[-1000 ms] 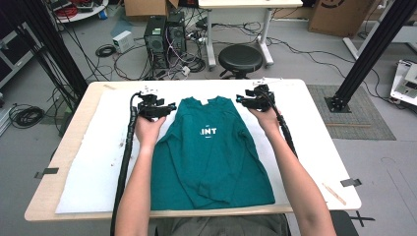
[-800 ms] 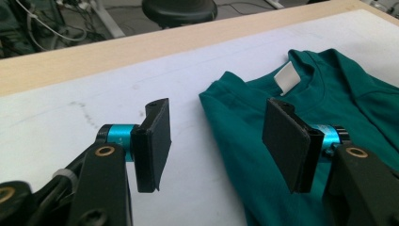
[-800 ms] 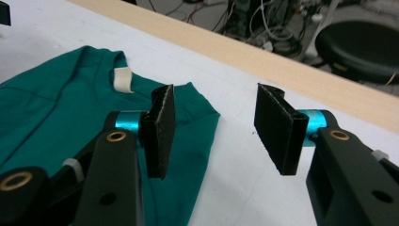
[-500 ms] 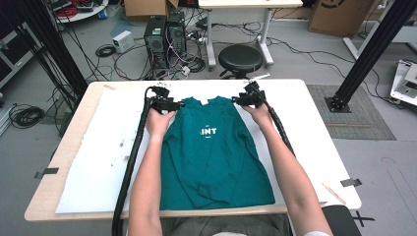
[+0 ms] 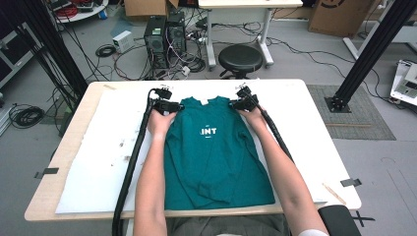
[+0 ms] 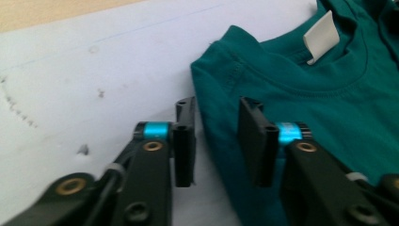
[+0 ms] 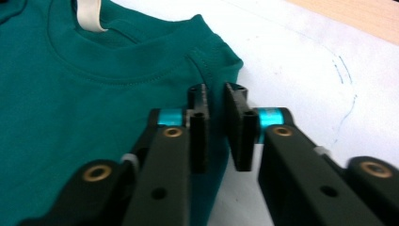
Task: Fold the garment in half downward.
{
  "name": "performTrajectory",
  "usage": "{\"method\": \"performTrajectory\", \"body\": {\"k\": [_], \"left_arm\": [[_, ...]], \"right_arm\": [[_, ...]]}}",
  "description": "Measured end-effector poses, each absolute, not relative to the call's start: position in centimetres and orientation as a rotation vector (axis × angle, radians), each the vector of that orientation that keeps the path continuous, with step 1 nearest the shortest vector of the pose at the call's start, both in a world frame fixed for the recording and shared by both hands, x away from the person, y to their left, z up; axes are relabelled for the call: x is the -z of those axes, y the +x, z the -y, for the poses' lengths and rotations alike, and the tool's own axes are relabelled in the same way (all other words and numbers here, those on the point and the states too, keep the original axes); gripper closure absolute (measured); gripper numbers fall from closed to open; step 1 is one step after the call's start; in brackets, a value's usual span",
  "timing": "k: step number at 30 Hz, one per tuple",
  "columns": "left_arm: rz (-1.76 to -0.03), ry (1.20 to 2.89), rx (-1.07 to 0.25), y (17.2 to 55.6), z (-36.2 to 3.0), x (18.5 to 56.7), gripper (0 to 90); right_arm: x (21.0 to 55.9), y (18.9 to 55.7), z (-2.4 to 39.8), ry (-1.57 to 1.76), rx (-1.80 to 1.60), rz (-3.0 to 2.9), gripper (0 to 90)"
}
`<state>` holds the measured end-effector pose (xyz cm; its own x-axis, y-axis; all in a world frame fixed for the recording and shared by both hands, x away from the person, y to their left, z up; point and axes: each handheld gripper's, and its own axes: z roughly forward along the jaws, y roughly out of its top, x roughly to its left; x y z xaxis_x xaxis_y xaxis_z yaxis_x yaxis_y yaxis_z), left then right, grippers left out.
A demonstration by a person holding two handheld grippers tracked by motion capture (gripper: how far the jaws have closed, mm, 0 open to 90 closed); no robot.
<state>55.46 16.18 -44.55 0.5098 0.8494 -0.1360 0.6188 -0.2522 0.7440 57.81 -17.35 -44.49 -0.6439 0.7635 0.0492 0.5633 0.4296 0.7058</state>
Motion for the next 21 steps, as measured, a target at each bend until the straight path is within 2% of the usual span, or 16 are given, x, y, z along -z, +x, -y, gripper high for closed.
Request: {"method": "performTrajectory", "body": {"k": [2, 4, 13, 21], "left_arm": [[-1.179, 1.989, -0.384, 55.4, -16.0, 44.5, 80.6], [-1.171, 1.981, -0.386, 55.3, -16.2, 44.2, 85.0], [-1.155, 1.929, -0.411, 54.6, -16.4, 42.2, 85.9], [-1.071, 1.926, -0.445, 52.1, -15.7, 38.9, 86.2]], "right_arm": [[44.4, 57.7, 17.4, 1.157, -1.031, -2.413, 85.6], [44.1, 57.7, 17.6, 1.134, -1.045, -2.404, 86.1], [41.8, 56.8, 17.8, 1.128, -1.119, -2.354, 86.4], [39.5, 54.3, 17.7, 1.091, -1.2, -2.302, 86.4]]}}
